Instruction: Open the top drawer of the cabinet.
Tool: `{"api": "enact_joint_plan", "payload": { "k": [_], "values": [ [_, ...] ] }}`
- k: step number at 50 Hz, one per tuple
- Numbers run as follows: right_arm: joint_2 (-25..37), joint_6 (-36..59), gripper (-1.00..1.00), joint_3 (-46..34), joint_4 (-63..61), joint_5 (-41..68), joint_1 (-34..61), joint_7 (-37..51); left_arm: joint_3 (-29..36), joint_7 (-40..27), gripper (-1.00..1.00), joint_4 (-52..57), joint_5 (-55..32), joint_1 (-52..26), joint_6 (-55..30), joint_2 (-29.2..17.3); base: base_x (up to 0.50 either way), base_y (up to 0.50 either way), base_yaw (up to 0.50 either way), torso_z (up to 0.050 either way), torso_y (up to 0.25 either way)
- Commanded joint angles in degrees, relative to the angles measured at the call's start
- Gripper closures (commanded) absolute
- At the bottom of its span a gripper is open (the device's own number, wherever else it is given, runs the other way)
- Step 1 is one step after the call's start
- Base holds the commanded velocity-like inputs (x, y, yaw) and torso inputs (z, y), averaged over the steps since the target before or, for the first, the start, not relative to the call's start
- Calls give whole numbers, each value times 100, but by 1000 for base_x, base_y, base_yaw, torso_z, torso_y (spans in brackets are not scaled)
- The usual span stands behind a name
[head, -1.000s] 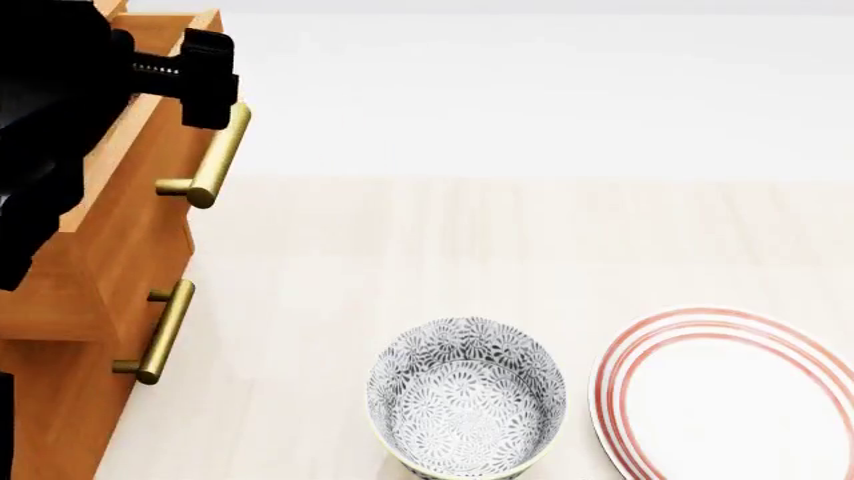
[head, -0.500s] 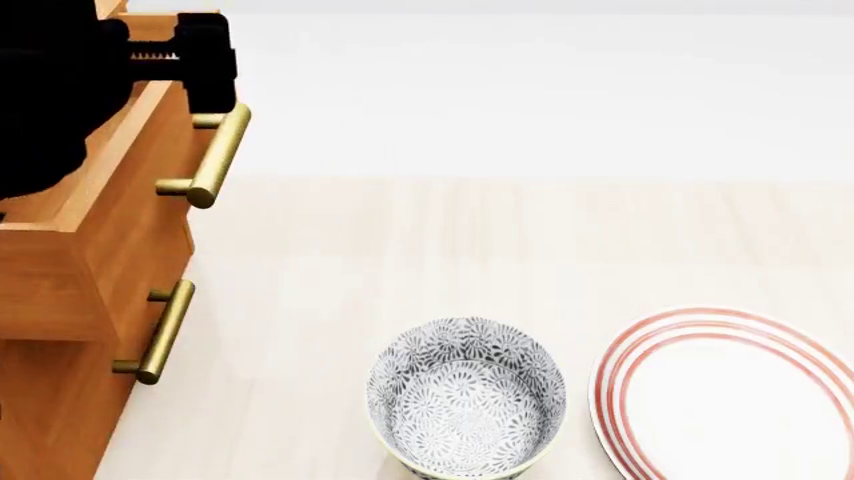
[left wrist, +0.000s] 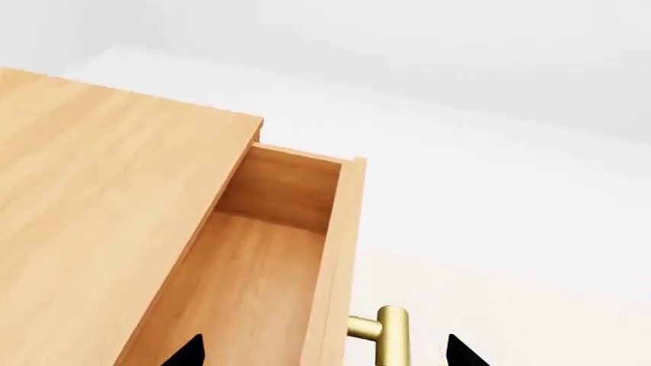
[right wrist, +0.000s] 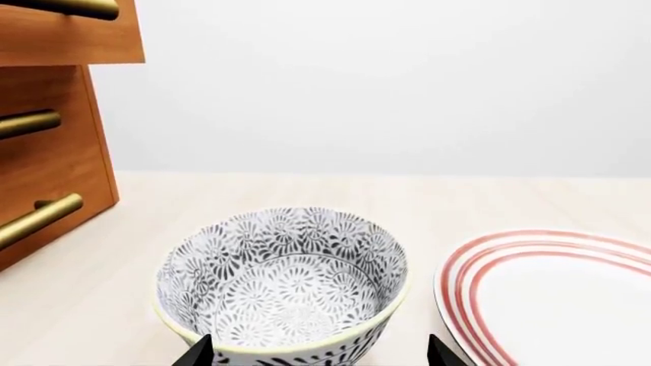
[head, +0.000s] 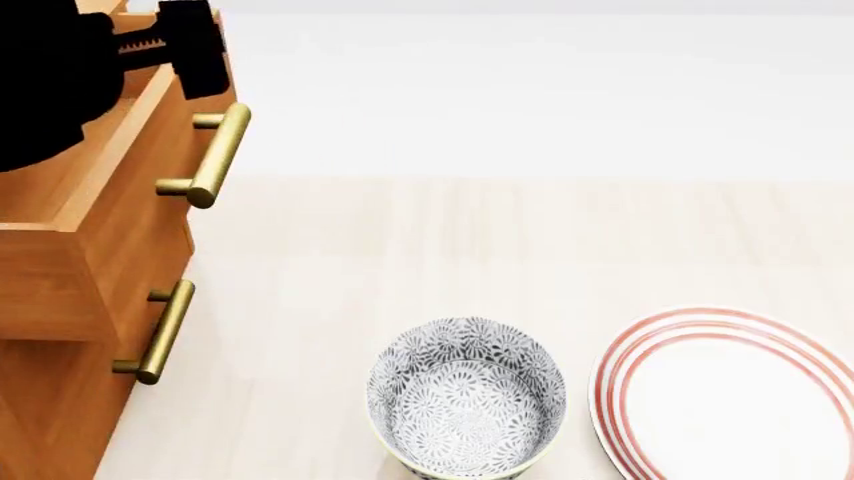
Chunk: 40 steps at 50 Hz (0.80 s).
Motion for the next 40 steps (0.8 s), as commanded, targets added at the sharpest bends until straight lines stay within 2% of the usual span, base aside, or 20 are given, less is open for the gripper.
{"api": "enact_joint_plan", "payload": {
  "k": [1, 16, 40],
  "values": [
    [-110, -19, -100, 136, 28, -67, 22, -118, -641, -303, -100, -414, -395, -189, 181, 147, 0, 0, 0, 0, 0],
    [-98, -31, -100, 113, 28, -55, 22, -108, -672, -663, -100, -703, -1090, -288, 394, 138, 0, 0, 0, 0, 0],
    [-86, -1, -100, 95, 51, -13, 61, -82, -542, -706, -100, -1629, -1207, -524, 998, -9, 0, 0, 0, 0, 0]
  ]
}}
